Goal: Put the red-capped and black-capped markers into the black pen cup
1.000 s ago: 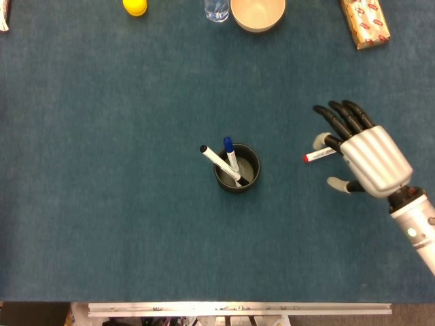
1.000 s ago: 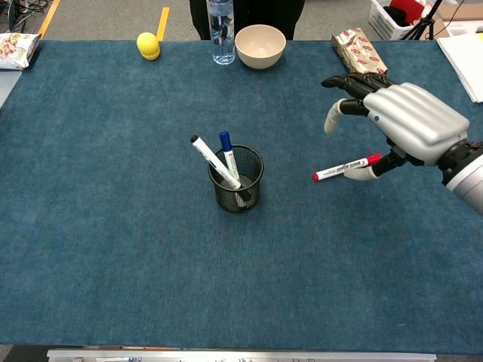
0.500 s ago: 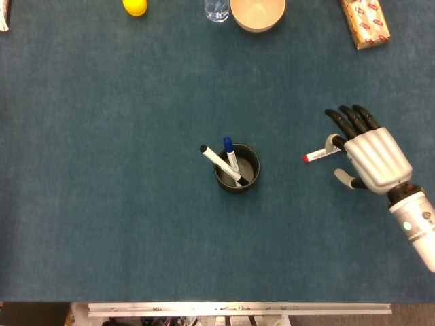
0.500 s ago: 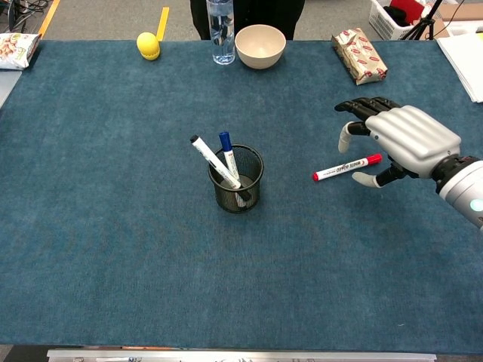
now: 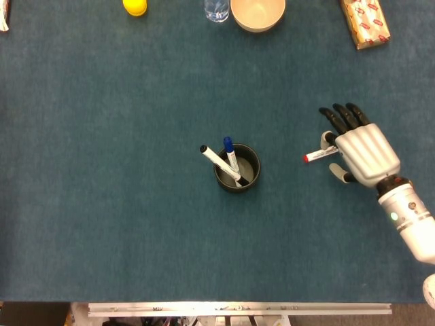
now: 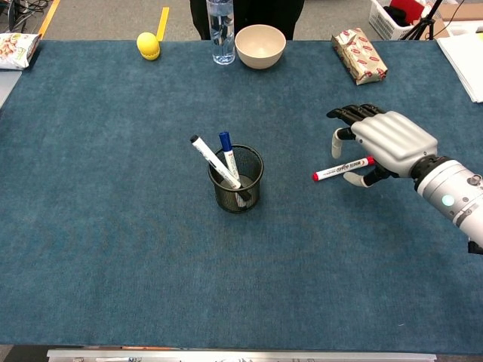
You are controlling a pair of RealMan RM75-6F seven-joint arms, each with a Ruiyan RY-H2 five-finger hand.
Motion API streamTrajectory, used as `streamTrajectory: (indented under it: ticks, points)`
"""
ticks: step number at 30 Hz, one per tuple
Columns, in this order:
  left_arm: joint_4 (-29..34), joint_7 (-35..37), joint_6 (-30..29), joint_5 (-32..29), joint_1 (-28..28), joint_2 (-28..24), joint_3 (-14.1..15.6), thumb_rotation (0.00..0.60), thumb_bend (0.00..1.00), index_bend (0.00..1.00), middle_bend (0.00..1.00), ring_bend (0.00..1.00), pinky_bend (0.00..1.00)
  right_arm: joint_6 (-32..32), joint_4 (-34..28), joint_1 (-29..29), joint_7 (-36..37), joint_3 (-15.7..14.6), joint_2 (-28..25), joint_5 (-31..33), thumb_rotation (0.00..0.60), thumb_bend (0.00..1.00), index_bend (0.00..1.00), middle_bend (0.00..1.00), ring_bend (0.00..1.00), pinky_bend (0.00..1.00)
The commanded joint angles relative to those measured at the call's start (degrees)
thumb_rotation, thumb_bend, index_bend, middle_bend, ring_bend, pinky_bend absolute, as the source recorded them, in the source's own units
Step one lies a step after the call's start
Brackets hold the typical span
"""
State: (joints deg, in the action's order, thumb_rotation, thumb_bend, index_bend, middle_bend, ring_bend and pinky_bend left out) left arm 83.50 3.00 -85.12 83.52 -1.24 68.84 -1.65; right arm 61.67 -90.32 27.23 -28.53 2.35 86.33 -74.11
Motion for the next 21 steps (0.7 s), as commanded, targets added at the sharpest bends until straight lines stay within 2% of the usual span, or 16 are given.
streamTrajectory:
  ticks: [1,21]
  points:
    - [-0.06,0.06,-0.11,0.05,0.1,0.04,0.08,0.6,0.09,0.46,0.45,0.4,0.55,-0.66,0.96,0.32,-1.23,0.19,0.66,1.34,0.6,0.24,0.47,0.11,0.02,0.08]
    - [-0.62,0.37,0.13,-0.15,0.23,0.41,0.19,0.6,0.09,0.46,0.45,0.4,0.55,-3.52,5.71,3.29,-6.46,1.24,5.24,6.31,0.6,0.24,0.47,0.11,0.02,0.08]
